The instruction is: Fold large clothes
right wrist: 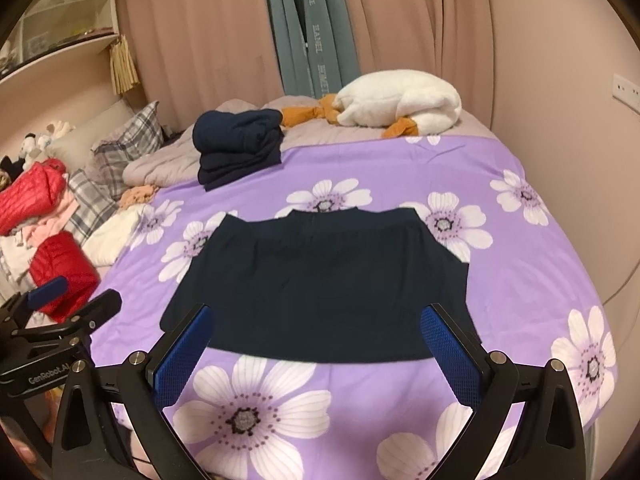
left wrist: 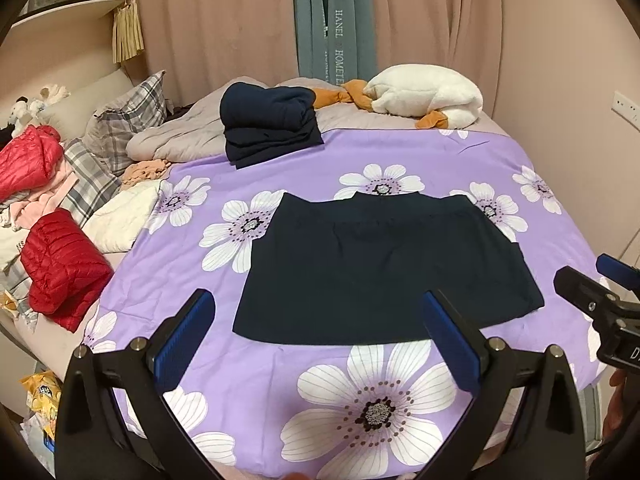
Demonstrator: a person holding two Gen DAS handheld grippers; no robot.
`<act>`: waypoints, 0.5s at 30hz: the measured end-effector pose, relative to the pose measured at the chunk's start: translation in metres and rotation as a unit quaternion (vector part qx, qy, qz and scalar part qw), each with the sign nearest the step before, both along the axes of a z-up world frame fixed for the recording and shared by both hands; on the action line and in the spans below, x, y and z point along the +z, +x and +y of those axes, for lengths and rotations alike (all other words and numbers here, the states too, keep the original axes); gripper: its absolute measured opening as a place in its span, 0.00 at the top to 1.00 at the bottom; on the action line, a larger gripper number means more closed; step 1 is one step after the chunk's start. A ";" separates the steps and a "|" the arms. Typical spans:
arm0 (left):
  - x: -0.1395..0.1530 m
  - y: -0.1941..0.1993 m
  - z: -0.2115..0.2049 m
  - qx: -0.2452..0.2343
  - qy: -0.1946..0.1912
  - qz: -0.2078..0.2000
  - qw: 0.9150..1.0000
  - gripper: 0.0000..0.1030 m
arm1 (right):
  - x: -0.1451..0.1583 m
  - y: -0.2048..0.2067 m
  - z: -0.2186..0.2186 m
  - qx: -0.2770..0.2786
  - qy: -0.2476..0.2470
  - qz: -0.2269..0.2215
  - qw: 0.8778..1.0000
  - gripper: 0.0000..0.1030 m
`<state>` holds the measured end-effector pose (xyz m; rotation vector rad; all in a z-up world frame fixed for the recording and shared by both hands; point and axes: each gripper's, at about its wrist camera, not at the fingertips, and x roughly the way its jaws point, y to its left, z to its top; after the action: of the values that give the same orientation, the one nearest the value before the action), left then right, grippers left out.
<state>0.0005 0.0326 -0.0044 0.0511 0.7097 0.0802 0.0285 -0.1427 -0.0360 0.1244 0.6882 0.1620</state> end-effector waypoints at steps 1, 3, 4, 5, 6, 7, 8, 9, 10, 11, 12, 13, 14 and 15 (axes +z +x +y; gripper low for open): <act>-0.002 0.000 0.000 0.002 0.001 0.001 1.000 0.00 | -0.001 -0.002 0.002 -0.001 -0.003 0.000 1.000 0.01; -0.004 -0.001 0.001 0.006 0.002 0.001 1.000 0.00 | -0.004 -0.003 0.005 -0.004 -0.015 0.000 1.000 0.01; -0.005 -0.002 0.001 0.007 0.002 0.001 1.000 0.00 | -0.005 -0.004 0.006 -0.004 -0.020 -0.001 1.000 0.01; -0.007 -0.003 0.000 0.008 0.003 0.001 1.000 0.00 | -0.006 -0.005 0.008 -0.004 -0.023 0.000 1.000 0.01; -0.008 -0.003 0.000 0.007 0.004 0.003 1.000 0.00 | -0.007 -0.005 0.009 -0.002 -0.024 0.002 1.000 0.01; -0.009 -0.002 0.001 0.007 0.002 0.005 1.000 0.00 | -0.008 -0.004 0.009 0.000 -0.023 0.004 1.000 0.01; -0.011 -0.002 0.002 0.006 0.001 0.008 1.000 0.00 | -0.009 -0.004 0.010 0.002 -0.022 0.007 1.000 0.01; -0.012 -0.001 0.002 0.008 0.000 0.010 1.000 0.00 | -0.010 -0.003 0.010 0.003 -0.024 0.009 1.000 0.01; -0.013 -0.001 0.002 0.009 0.000 0.012 1.000 0.00 | -0.010 -0.003 0.011 0.003 -0.025 0.011 1.000 0.01; -0.015 0.000 0.003 0.009 0.000 0.015 1.000 0.00 | -0.011 -0.002 0.011 0.003 -0.025 0.012 1.000 0.01; -0.016 0.001 0.003 0.008 -0.001 0.018 1.000 0.00 | -0.012 -0.002 0.012 0.004 -0.025 0.014 1.000 0.01; -0.018 0.000 0.002 0.008 -0.002 0.020 1.000 0.00 | -0.013 -0.002 0.012 0.004 -0.025 0.016 1.000 0.01; -0.019 0.000 0.002 0.008 -0.002 0.023 1.000 0.00 | -0.014 -0.001 0.011 0.005 -0.024 0.018 1.000 0.01; -0.020 0.001 0.002 0.006 -0.003 0.026 1.000 0.00 | -0.015 -0.001 0.011 0.005 -0.024 0.019 1.000 0.01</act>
<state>0.0014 0.0344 -0.0246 0.0435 0.7625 0.0889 0.0274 -0.1312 -0.0510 0.0790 0.7309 0.1528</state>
